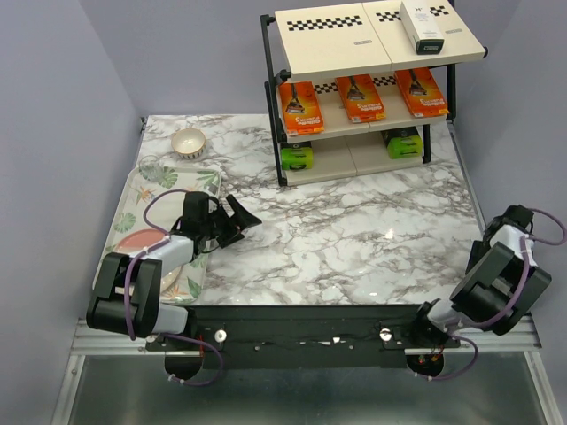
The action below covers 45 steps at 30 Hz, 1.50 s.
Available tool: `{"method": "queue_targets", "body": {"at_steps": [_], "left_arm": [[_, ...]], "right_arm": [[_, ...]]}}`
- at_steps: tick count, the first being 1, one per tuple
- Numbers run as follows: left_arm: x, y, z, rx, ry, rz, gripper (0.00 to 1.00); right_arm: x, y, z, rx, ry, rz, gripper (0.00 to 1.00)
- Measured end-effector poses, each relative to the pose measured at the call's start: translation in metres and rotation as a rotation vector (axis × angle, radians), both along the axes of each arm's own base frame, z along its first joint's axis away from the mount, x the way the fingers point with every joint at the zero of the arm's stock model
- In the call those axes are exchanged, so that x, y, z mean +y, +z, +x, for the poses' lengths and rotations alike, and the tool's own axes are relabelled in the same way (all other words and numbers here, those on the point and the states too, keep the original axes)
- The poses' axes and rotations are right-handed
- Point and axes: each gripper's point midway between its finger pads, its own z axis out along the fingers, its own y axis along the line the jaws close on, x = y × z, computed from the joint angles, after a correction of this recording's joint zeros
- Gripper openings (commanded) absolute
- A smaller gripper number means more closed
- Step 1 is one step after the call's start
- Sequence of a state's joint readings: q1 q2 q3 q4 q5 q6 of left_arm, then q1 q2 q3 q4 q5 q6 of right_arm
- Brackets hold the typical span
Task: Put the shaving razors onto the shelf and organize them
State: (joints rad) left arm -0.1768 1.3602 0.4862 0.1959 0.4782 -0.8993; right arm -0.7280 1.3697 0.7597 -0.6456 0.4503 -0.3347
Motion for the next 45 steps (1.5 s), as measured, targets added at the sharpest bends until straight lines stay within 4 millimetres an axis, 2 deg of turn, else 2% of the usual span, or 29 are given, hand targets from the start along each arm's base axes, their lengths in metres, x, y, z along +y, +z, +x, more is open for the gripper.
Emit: {"method": "queue_targets", "body": {"at_steps": [5, 7, 8, 11, 14, 19, 22, 25, 27, 28, 29, 31, 32, 34, 41, 44, 45], "left_arm": [[0.001, -0.006, -0.001, 0.023, 0.001, 0.004, 0.98], [0.0, -0.009, 0.0, 0.033, 0.002, 0.006, 0.98], [0.0, -0.009, 0.001, 0.035, 0.002, 0.007, 0.98], [0.0, -0.008, 0.006, 0.035, 0.002, 0.008, 0.99], [0.0, -0.005, 0.01, 0.027, 0.007, 0.009, 0.99], [0.002, -0.006, 0.011, 0.027, 0.015, 0.015, 0.98], [0.002, -0.007, 0.011, 0.027, 0.013, 0.021, 0.98], [0.003, -0.008, 0.01, 0.027, 0.01, 0.031, 0.98], [0.004, -0.009, 0.009, 0.027, 0.008, 0.037, 0.98], [0.004, -0.009, 0.009, 0.027, 0.008, 0.041, 0.98], [0.005, -0.009, 0.008, 0.026, 0.005, 0.046, 0.98], [0.006, -0.008, 0.006, 0.023, 0.0, 0.056, 0.98], [0.007, -0.007, 0.006, 0.021, -0.001, 0.061, 0.98], [0.009, -0.005, 0.005, 0.009, -0.003, 0.07, 0.98], [0.024, 0.001, 0.006, -0.02, 0.013, 0.108, 0.98], [0.036, 0.006, 0.009, -0.04, 0.038, 0.12, 0.98], [0.039, 0.007, 0.01, -0.044, 0.046, 0.123, 0.98]], "right_arm": [[0.004, -0.023, -0.006, 0.046, 0.003, 0.098, 1.0], [0.005, -0.024, -0.005, 0.046, 0.019, 0.114, 0.98], [0.005, -0.024, -0.004, 0.046, 0.026, 0.12, 0.89], [0.007, -0.026, -0.001, 0.036, 0.056, 0.15, 0.76], [0.009, -0.026, 0.002, 0.028, 0.078, 0.172, 0.7], [0.01, -0.024, 0.013, -0.01, 0.092, 0.203, 0.67], [0.017, -0.023, 0.025, -0.026, 0.148, 0.218, 0.67], [0.044, -0.021, 0.059, -0.074, 0.303, 0.252, 0.67], [0.075, -0.019, 0.087, -0.108, 0.446, 0.286, 0.66], [0.085, -0.019, 0.094, -0.116, 0.489, 0.296, 0.66], [0.107, -0.018, 0.109, -0.125, 0.583, 0.316, 0.66], [0.13, -0.017, 0.124, -0.14, 0.675, 0.345, 0.67], [0.154, -0.015, 0.136, -0.153, 0.762, 0.373, 0.67], [0.185, -0.014, 0.149, -0.163, 0.868, 0.42, 0.67], [0.262, -0.01, 0.171, -0.175, 1.101, 0.557, 0.7], [0.283, -0.01, 0.174, -0.179, 1.155, 0.599, 0.83], [0.286, -0.01, 0.174, -0.182, 1.162, 0.606, 0.93]]}}
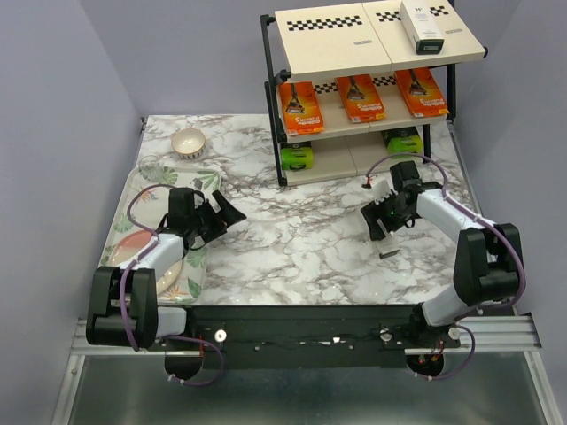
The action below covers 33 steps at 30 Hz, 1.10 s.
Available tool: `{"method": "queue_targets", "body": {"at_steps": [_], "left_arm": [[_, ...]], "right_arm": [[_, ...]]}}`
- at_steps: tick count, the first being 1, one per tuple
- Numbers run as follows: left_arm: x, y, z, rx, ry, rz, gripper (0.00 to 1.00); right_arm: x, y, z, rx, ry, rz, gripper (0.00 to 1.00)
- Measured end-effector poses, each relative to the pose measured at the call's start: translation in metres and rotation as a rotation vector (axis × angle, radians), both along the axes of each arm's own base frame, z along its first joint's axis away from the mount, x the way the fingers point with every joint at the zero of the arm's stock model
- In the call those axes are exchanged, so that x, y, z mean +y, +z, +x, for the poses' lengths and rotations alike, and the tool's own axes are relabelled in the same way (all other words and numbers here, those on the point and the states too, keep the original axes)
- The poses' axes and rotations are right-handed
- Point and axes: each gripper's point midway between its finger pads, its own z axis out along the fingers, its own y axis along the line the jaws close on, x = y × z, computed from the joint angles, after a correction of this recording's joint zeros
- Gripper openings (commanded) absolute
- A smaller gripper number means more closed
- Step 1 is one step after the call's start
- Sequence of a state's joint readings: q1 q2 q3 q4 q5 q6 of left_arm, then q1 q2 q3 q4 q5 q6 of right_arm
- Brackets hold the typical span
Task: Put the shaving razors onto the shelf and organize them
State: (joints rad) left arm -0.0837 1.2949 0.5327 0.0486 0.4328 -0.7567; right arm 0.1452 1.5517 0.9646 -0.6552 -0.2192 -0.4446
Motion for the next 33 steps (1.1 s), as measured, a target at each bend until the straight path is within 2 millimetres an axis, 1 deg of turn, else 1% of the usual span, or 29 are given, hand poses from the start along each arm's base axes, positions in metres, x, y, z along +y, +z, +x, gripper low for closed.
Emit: {"method": "queue_targets", "body": {"at_steps": [1, 5, 9, 15, 17, 19, 21, 23, 25, 29, 30, 31, 33], "left_arm": [[0.006, 0.0, 0.002, -0.003, 0.015, 0.004, 0.98], [0.014, -0.002, 0.003, 0.006, 0.036, 0.011, 0.98], [0.016, -0.002, 0.003, 0.002, 0.04, 0.015, 0.98], [0.02, -0.003, 0.005, -0.004, 0.042, 0.026, 0.98], [0.021, -0.003, 0.005, -0.004, 0.043, 0.028, 0.98], [0.022, -0.004, 0.005, -0.003, 0.042, 0.031, 0.98], [0.022, -0.004, 0.004, -0.004, 0.04, 0.033, 0.98], [0.022, -0.004, 0.004, -0.004, 0.039, 0.034, 0.98], [0.022, -0.004, 0.004, -0.004, 0.04, 0.034, 0.98], [0.022, -0.004, 0.004, -0.005, 0.041, 0.033, 0.98], [0.022, -0.004, 0.005, -0.006, 0.041, 0.032, 0.98], [0.022, -0.004, 0.005, -0.005, 0.043, 0.03, 0.98], [0.022, -0.003, 0.005, -0.004, 0.047, 0.025, 0.98]], "right_arm": [[0.003, 0.0, 0.0, 0.0, 0.004, 0.007, 0.99], [0.004, 0.0, -0.002, 0.005, 0.008, 0.016, 1.0], [0.006, 0.0, -0.007, 0.004, 0.014, 0.032, 0.99], [0.012, -0.006, -0.004, 0.014, 0.009, 0.06, 0.88], [0.013, -0.008, -0.002, 0.013, 0.004, 0.066, 0.86], [0.014, -0.009, 0.002, 0.003, -0.002, 0.069, 0.84], [0.013, -0.009, 0.005, -0.011, -0.005, 0.065, 0.79], [0.012, -0.009, 0.009, -0.027, -0.007, 0.058, 0.78], [0.01, -0.008, 0.013, -0.041, -0.007, 0.049, 0.73], [0.01, -0.008, 0.016, -0.053, -0.007, 0.042, 0.73], [0.01, -0.008, 0.016, -0.054, -0.006, 0.04, 0.64], [0.01, -0.008, 0.016, -0.056, -0.004, 0.034, 0.61], [0.011, -0.007, 0.016, -0.063, 0.002, 0.023, 0.61]]}}
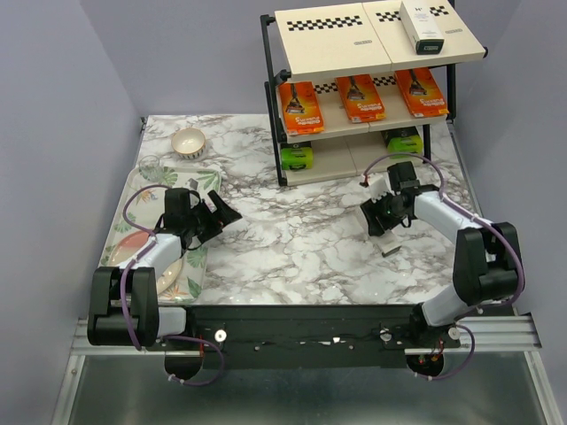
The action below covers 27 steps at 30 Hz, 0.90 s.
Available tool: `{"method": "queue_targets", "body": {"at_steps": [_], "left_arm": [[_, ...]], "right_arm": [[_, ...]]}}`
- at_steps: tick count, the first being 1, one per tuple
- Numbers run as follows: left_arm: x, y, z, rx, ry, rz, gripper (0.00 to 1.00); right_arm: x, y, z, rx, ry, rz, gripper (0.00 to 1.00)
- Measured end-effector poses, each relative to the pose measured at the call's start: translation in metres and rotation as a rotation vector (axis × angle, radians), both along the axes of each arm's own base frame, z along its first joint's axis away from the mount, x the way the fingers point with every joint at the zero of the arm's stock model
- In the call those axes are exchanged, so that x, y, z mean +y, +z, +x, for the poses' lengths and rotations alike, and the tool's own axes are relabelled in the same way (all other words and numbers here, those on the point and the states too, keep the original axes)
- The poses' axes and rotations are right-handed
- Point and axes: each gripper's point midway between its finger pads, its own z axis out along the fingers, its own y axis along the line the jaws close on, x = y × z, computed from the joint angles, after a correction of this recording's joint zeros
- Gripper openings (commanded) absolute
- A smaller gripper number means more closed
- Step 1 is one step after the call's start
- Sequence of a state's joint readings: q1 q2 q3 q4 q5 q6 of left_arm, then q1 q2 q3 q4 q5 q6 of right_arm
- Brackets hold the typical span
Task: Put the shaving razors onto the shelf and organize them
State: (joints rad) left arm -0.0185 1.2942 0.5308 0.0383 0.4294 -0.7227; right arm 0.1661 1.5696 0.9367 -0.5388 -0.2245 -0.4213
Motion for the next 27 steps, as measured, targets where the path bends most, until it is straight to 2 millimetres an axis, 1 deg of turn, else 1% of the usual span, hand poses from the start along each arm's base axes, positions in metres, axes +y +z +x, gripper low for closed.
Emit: {"method": "queue_targets", "body": {"at_steps": [1, 4, 6, 7, 8, 9, 10, 12, 13, 15, 17, 19, 22, 23, 24, 25, 27], "left_arm": [[0.0, 0.0, 0.0, -0.001, 0.001, -0.001, 0.99], [0.0, 0.001, 0.001, -0.004, 0.005, -0.006, 0.98], [0.0, 0.002, 0.002, -0.005, 0.008, -0.009, 0.98], [0.0, 0.003, 0.003, -0.006, 0.012, -0.013, 0.98], [0.0, 0.003, 0.003, -0.008, 0.016, -0.016, 0.98], [0.0, 0.004, 0.004, -0.01, 0.019, -0.02, 0.98], [0.0, 0.005, 0.005, -0.013, 0.021, -0.022, 0.98], [0.0, 0.007, 0.007, -0.021, 0.027, -0.029, 0.98], [0.0, 0.008, 0.008, -0.026, 0.03, -0.033, 0.98], [-0.001, 0.01, 0.01, -0.034, 0.034, -0.039, 0.98], [-0.001, 0.012, 0.011, -0.038, 0.04, -0.046, 0.98], [-0.001, 0.013, 0.012, -0.041, 0.045, -0.053, 0.98], [-0.002, 0.014, 0.013, -0.041, 0.046, -0.056, 0.98], [-0.002, 0.013, 0.012, -0.039, 0.047, -0.057, 0.98], [-0.002, 0.013, 0.013, -0.039, 0.047, -0.057, 0.98], [-0.002, 0.013, 0.013, -0.04, 0.047, -0.057, 0.98], [-0.002, 0.014, 0.013, -0.041, 0.047, -0.057, 0.98]], "right_arm": [[0.001, 0.001, 0.0, -0.005, 0.007, -0.005, 0.61], [0.002, 0.014, 0.001, -0.018, 0.012, -0.005, 0.61], [0.005, 0.038, 0.01, -0.056, 0.008, 0.008, 0.61], [0.008, 0.06, 0.018, -0.102, 0.008, 0.024, 0.61], [0.01, 0.077, 0.023, -0.138, 0.008, 0.038, 0.61], [0.014, 0.102, 0.03, -0.19, 0.009, 0.061, 0.61], [0.019, 0.141, 0.039, -0.268, 0.008, 0.095, 0.61], [0.029, 0.203, 0.052, -0.412, 0.017, 0.151, 0.61], [0.033, 0.234, 0.054, -0.47, 0.018, 0.185, 0.61], [0.044, 0.305, 0.059, -0.616, 0.02, 0.261, 0.61], [0.054, 0.368, 0.057, -0.732, 0.021, 0.34, 0.61], [0.065, 0.421, 0.057, -0.821, 0.021, 0.42, 0.61], [0.079, 0.468, 0.061, -0.896, 0.015, 0.511, 0.61], [0.083, 0.479, 0.065, -0.912, 0.014, 0.537, 0.62], [0.09, 0.489, 0.07, -0.918, 0.009, 0.568, 0.65], [0.098, 0.501, 0.08, -0.936, 0.001, 0.604, 0.67], [0.107, 0.504, 0.095, -0.936, -0.019, 0.627, 0.69]]}}
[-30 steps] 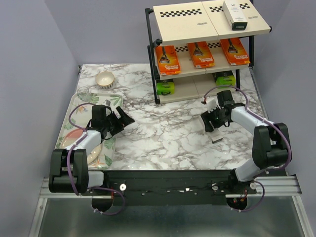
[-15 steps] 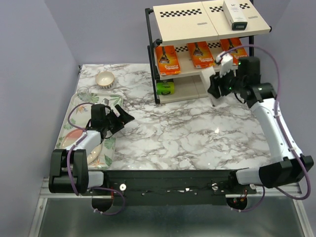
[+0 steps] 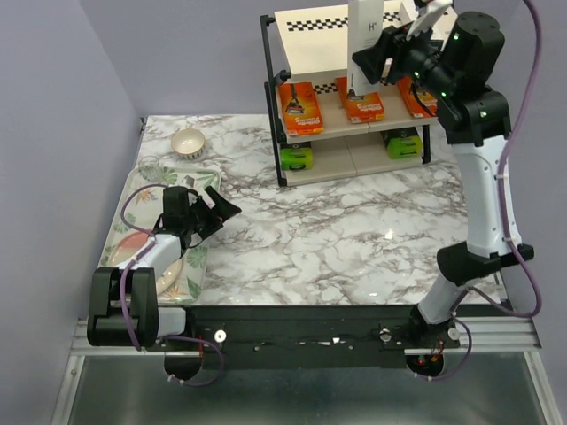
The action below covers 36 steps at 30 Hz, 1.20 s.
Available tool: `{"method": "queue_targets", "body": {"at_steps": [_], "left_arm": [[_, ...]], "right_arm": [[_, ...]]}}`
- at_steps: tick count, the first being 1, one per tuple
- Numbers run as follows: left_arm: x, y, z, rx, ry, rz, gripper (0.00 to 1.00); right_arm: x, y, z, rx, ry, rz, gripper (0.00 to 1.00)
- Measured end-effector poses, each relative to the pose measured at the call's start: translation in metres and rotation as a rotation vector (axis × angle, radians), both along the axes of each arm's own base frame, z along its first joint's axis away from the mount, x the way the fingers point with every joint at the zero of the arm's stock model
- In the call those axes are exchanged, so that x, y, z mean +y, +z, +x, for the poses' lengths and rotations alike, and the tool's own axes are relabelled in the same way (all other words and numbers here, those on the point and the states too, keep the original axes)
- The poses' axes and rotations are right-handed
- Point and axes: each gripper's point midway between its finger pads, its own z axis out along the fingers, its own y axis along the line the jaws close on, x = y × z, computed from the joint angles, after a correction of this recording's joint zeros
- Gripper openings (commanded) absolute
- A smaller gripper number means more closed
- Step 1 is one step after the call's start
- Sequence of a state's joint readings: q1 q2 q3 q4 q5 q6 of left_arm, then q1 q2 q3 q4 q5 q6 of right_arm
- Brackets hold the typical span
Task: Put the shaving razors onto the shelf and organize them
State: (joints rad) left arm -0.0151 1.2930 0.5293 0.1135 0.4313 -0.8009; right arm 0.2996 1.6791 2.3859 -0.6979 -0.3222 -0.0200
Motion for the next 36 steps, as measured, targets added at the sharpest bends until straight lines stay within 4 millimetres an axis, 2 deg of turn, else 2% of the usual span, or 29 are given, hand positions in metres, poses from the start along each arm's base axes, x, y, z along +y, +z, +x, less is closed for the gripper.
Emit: {"method": "queue_targets", "body": {"at_steps": [1, 4, 7, 10, 13, 19, 25, 29, 32, 34, 35, 36], "left_arm": [[0.0, 0.0, 0.0, -0.001, 0.0, 0.0, 0.98], [0.0, 0.0, 0.0, -0.005, 0.0, 0.001, 0.98], [0.0, -0.003, -0.002, -0.001, -0.002, 0.004, 0.98], [0.001, -0.006, -0.006, 0.001, -0.007, 0.011, 0.98], [0.001, -0.008, -0.008, 0.002, -0.01, 0.015, 0.98], [0.001, -0.008, -0.007, 0.0, -0.012, 0.017, 0.98], [0.001, -0.006, -0.007, -0.012, -0.013, 0.019, 0.98], [-0.003, 0.001, -0.006, -0.062, -0.069, 0.065, 0.98], [-0.023, 0.019, -0.001, -0.135, -0.172, 0.111, 0.98], [-0.044, 0.031, 0.001, -0.207, -0.276, 0.163, 0.98], [-0.063, 0.039, -0.001, -0.252, -0.356, 0.189, 0.98], [-0.072, 0.043, -0.002, -0.28, -0.406, 0.216, 0.98]], "right_arm": [[0.005, 0.004, 0.008, -0.01, -0.007, 0.012, 0.7], [0.025, -0.004, 0.032, 0.001, -0.009, 0.032, 0.72], [0.04, -0.021, 0.057, 0.016, -0.027, 0.036, 0.72], [0.045, -0.029, 0.082, 0.002, -0.06, 0.041, 0.7], [0.048, -0.028, 0.104, -0.045, -0.089, 0.062, 0.7], [0.05, -0.027, 0.126, -0.094, -0.125, 0.089, 0.71], [0.047, -0.015, 0.125, -0.139, -0.134, 0.1, 0.75], [0.041, -0.01, 0.113, -0.154, -0.137, 0.072, 0.8], [0.029, -0.008, 0.088, -0.166, -0.144, 0.037, 0.83], [0.016, -0.018, 0.06, -0.167, -0.148, -0.001, 0.85], [0.01, -0.023, 0.044, -0.169, -0.146, -0.014, 0.86], [0.002, -0.028, 0.022, -0.194, -0.141, -0.017, 0.86]]}}
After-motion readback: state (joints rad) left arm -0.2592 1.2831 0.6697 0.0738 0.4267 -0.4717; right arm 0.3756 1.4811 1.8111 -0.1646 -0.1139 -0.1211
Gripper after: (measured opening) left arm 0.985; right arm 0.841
